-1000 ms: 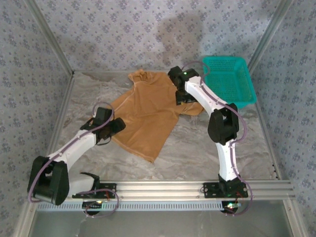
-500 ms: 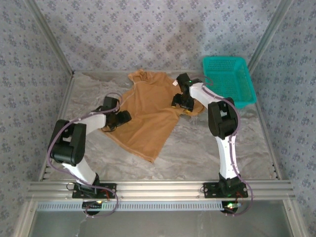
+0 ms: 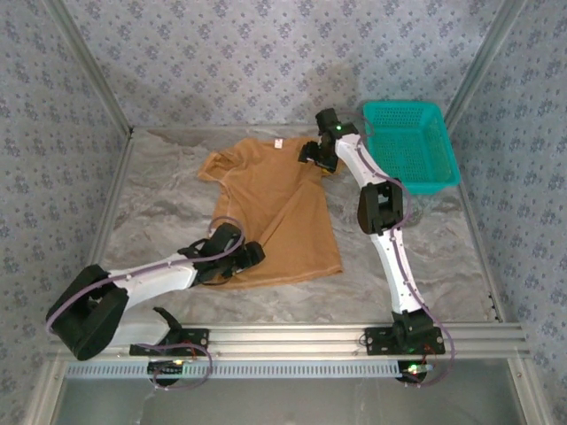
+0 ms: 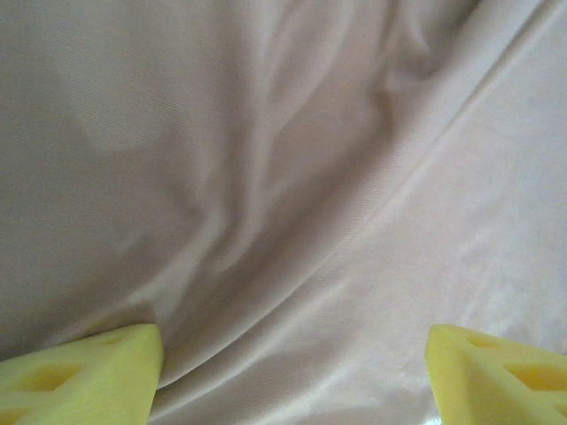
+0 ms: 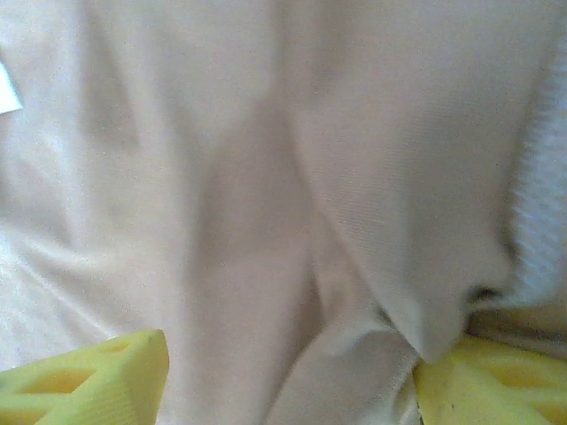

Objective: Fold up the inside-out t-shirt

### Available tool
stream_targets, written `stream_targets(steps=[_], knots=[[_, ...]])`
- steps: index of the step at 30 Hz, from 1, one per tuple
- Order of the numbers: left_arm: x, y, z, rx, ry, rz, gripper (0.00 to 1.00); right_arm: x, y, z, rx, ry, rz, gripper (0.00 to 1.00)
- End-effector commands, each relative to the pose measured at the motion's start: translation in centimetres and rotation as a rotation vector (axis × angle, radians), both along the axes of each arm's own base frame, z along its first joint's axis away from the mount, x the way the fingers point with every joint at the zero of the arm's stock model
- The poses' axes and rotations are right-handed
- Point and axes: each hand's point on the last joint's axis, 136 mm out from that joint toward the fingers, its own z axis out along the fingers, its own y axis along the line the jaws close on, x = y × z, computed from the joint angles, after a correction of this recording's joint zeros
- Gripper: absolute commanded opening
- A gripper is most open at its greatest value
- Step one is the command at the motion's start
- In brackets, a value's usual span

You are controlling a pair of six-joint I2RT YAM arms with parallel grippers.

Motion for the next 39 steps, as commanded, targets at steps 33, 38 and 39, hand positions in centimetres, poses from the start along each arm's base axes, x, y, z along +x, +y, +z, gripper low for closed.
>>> stream_targets(steps=[33,38,39], knots=[[36.3,11.8,-1.0,0.149,0.047,0.151,0.73,2.4,0.7,-3.2,0.276,0.035,-0.109,0.67],[36.0,12.3,4.0,0.164,-0.027,0.156,0.74,3.3,-0.9,1.3,0.26,-0.031,-0.084,0.65],[35.5,12.2,5.2,0.167,-0.052,0.158,0.74,2.9,-0.8,2.7,0.25,-0.042,-0.067,0.65]])
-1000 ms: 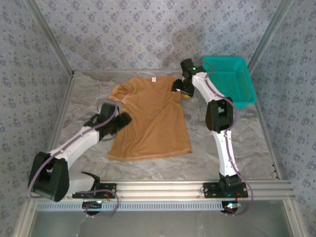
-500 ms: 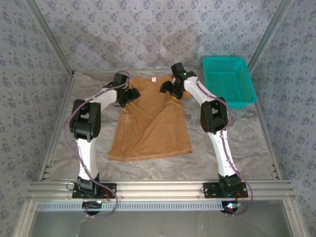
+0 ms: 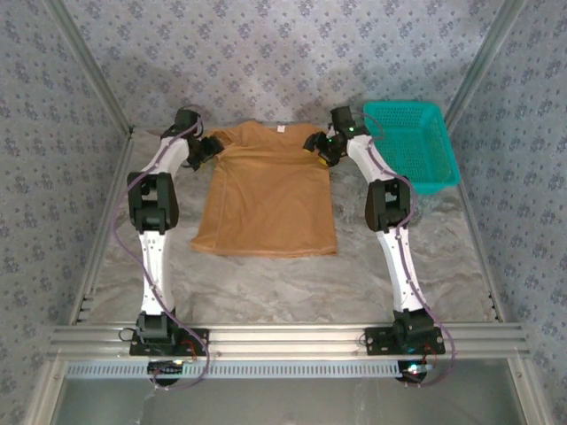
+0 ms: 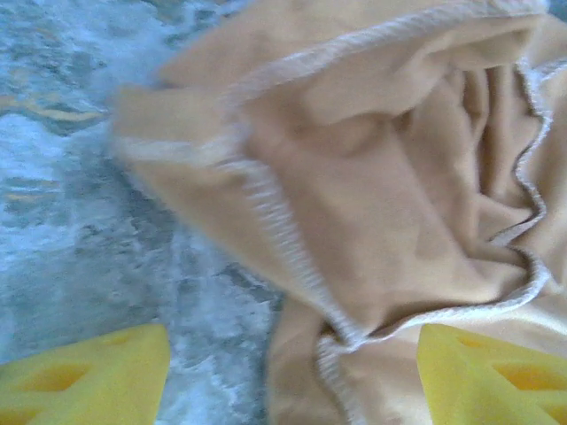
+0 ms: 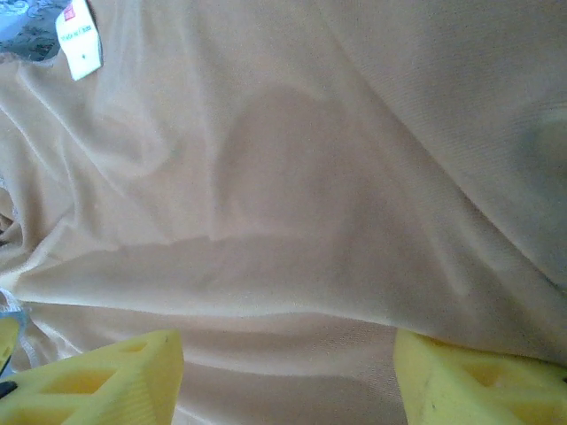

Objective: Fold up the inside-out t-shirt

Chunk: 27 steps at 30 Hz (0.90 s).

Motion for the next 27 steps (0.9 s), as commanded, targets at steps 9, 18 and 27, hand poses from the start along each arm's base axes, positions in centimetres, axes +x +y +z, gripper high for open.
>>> stream_targets(steps=[9,18,27], knots=[[-15.6,-6.0,9.8,0.098,-0.142,-0.113,0.76,-16.5,-1.7,6.0,-0.442,0.016,0.185,0.47],[-26.7,-8.2,3.8,0.085,-0.049,-0.156,0.76,-29.4,-2.7,2.6,-0.751,0.046,0.369,0.32],[-29.1,-8.5,1.8,0.102,-0.003,-0.176,0.76,-32.1,-3.2,0.7,-0.85,0.082,0.394,0.41]])
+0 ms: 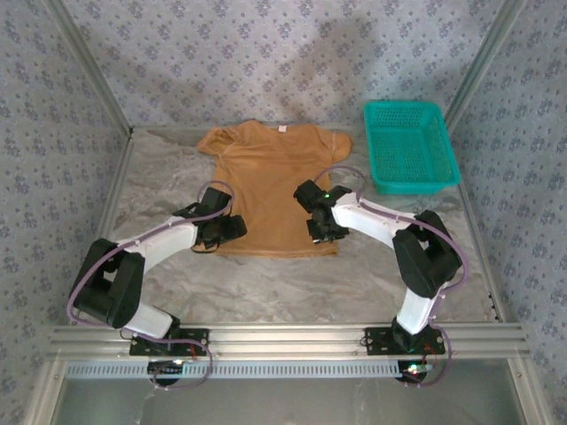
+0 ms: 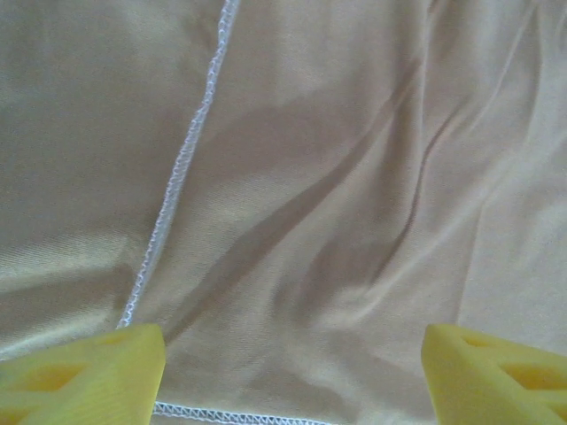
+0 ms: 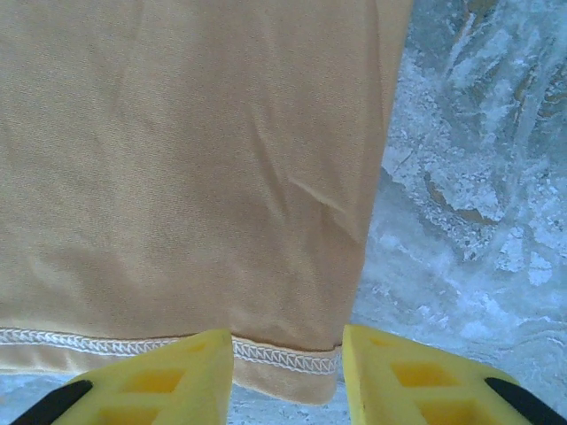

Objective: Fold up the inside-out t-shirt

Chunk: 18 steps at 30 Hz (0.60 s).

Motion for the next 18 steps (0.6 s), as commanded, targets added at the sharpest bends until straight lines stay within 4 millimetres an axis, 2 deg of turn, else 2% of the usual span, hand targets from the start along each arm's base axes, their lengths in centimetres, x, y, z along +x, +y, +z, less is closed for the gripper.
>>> stream_targets(steps=[1,3,11,15,18], knots=[[0.9,-0.4,1.7,-0.017,-0.068,0.018,0.76,-0.4,-1.3,-0.6,-0.058,-0.006,-0.025,0.42],[0.9,-0.3,1.6,-0.012,-0.066,0.018,0.76,-1.2,-1.6,-1.5,-0.058,0.02,-0.031,0.43],[1.0,-0.3,1.3,-0.003,-0.057,0.02,0.76,-2.4,-1.7,-2.6,-0.043,0.05,-0.046,0.41],[1.1,-0.5,1.3,0.003,-0.049,0.013,0.76,-2.6,-1.7,-2.9,-0.047,0.062,-0.049,0.33],[1.0,-0.5,1.3,0.005,-0.046,0.013,0.75,-2.7,-1.9,-3.2,-0.05,0.071,-0.053,0.24]])
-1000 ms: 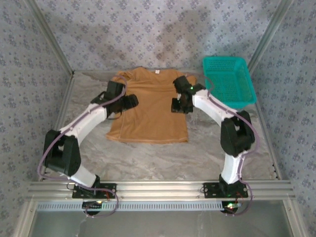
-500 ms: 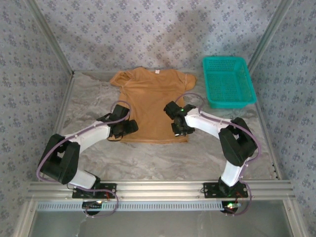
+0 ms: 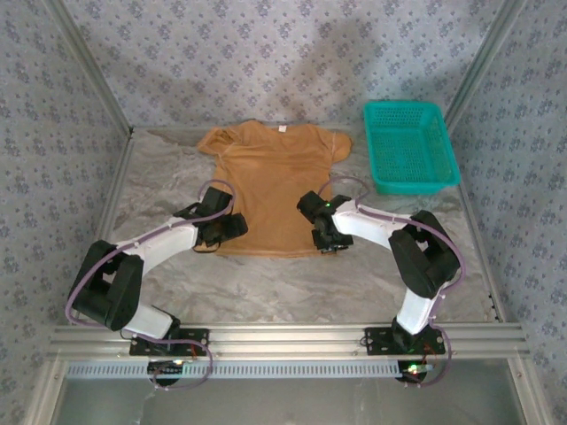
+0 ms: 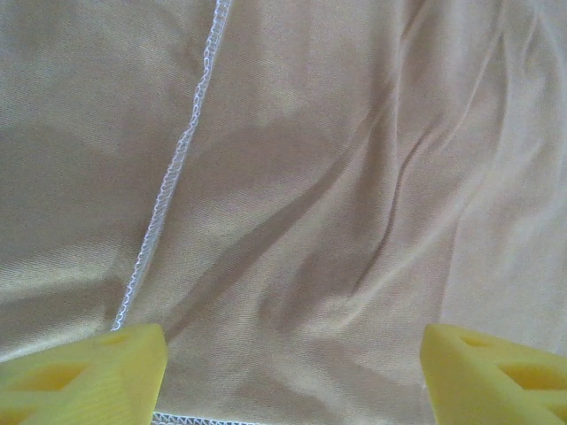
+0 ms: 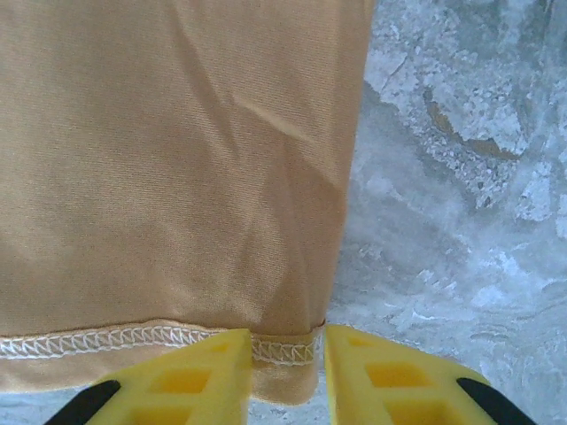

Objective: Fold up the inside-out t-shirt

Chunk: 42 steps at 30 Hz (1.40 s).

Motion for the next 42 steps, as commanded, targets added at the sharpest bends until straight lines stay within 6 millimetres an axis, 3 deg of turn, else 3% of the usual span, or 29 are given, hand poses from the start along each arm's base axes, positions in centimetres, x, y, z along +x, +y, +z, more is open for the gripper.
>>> stream_targets(steps=[1,11,15,20,25,31,37,42], knots=[[0.6,-0.3,0.9,0.004,-0.017,0.006,0.75,-0.6,-0.3,-0.6,-0.011,0.02,-0.009,0.23],[0.7,-0.2,1.5,0.013,-0.024,0.0,0.75,-0.7,-0.5,-0.8,0.002,0.036,-0.021,0.22],[0.6,-0.2,1.8,0.014,-0.027,-0.004,0.75,-0.7,-0.6,-0.6,0.001,0.034,-0.025,0.02],[0.6,-1.1,3.1,0.022,-0.09,-0.083,0.73,-0.5,-0.4,1.6,0.029,0.003,-0.035,0.0],[-0.2,-5.2,6.4,0.093,-0.289,-0.369,0.76,-0.4,0.9,5.2,0.171,-0.045,-0.048,0.0],[-3.5,-11.7,8.8,0.125,-0.634,-0.728,0.83,0.1,2.0,7.4,0.348,-0.08,-0.088,0.0],[-6.1,-16.8,7.7,0.153,-0.711,-0.956,0.91,0.7,2.2,8.0,0.414,-0.092,-0.102,0.0],[-5.4,-19.3,4.9,0.271,-0.7,-1.025,0.91,0.5,1.7,8.9,0.452,-0.104,-0.118,0.0]])
